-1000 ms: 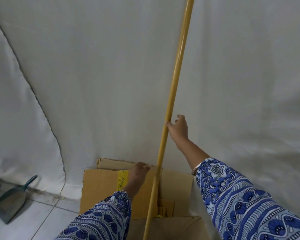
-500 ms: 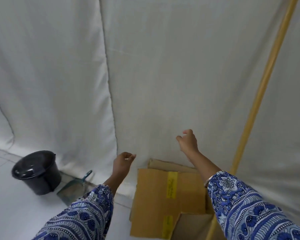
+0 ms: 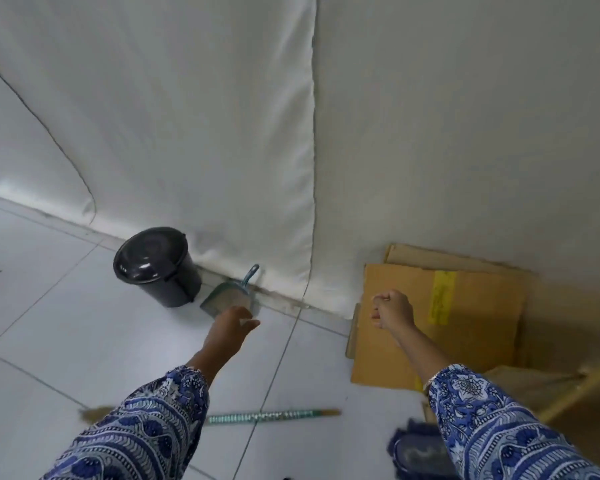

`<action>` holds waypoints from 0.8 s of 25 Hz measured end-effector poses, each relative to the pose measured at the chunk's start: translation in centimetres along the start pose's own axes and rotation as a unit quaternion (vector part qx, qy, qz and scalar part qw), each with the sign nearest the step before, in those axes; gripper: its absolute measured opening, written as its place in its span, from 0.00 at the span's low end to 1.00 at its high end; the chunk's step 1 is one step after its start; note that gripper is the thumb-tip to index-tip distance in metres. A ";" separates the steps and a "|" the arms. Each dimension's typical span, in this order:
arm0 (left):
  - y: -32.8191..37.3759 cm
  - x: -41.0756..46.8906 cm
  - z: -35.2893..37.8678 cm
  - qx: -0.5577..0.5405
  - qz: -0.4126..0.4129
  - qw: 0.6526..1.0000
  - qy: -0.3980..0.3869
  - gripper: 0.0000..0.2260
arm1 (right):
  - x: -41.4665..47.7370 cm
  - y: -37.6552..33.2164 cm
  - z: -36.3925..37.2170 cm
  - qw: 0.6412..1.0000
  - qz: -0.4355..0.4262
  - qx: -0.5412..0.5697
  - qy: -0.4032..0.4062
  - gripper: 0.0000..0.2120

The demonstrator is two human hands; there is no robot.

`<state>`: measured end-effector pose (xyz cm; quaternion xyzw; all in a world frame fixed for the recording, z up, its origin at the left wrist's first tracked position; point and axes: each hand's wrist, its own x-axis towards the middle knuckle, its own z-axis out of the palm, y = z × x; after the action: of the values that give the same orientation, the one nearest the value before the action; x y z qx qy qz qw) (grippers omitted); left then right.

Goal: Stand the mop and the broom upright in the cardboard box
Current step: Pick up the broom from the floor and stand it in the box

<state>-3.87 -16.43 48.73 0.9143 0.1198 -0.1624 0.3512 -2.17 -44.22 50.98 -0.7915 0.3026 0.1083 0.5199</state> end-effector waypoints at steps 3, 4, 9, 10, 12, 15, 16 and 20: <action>-8.9 4.5 1.4 0.031 -0.042 0.998 -0.032 0.12 | 3.8 5.1 8.7 0.996 0.081 0.002 -0.025 0.04; -12.1 6.0 2.3 0.040 -0.060 0.996 -0.047 0.12 | 5.0 7.0 11.6 0.993 0.110 0.010 -0.032 0.04; -28.0 13.1 10.8 0.116 -0.123 0.974 -0.151 0.14 | 11.3 19.8 26.1 0.966 0.250 0.048 -0.052 0.11; -30.7 14.5 12.9 0.129 -0.124 0.969 -0.169 0.15 | 12.3 22.7 28.6 0.961 0.267 0.048 -0.052 0.12; -36.6 17.1 18.2 0.155 -0.126 0.960 -0.199 0.17 | 14.5 29.7 33.7 0.949 0.304 0.053 -0.057 0.13; -43.2 19.9 25.2 0.201 -0.098 0.947 -0.232 0.18 | 16.4 38.4 39.5 0.920 0.383 0.088 -0.017 0.08; -44.7 20.6 27.1 0.219 -0.080 0.941 -0.244 0.18 | 17.0 40.6 41.1 0.907 0.407 0.110 0.005 0.04; -49.9 21.7 33.2 0.296 0.002 0.913 -0.280 0.14 | 18.5 47.8 46.7 0.853 0.474 0.216 0.028 0.17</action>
<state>-7.61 -0.60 -12.96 0.8935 -0.0386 -0.4395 0.0837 -9.10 -22.75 -14.58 -0.4223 0.6713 0.2513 0.5549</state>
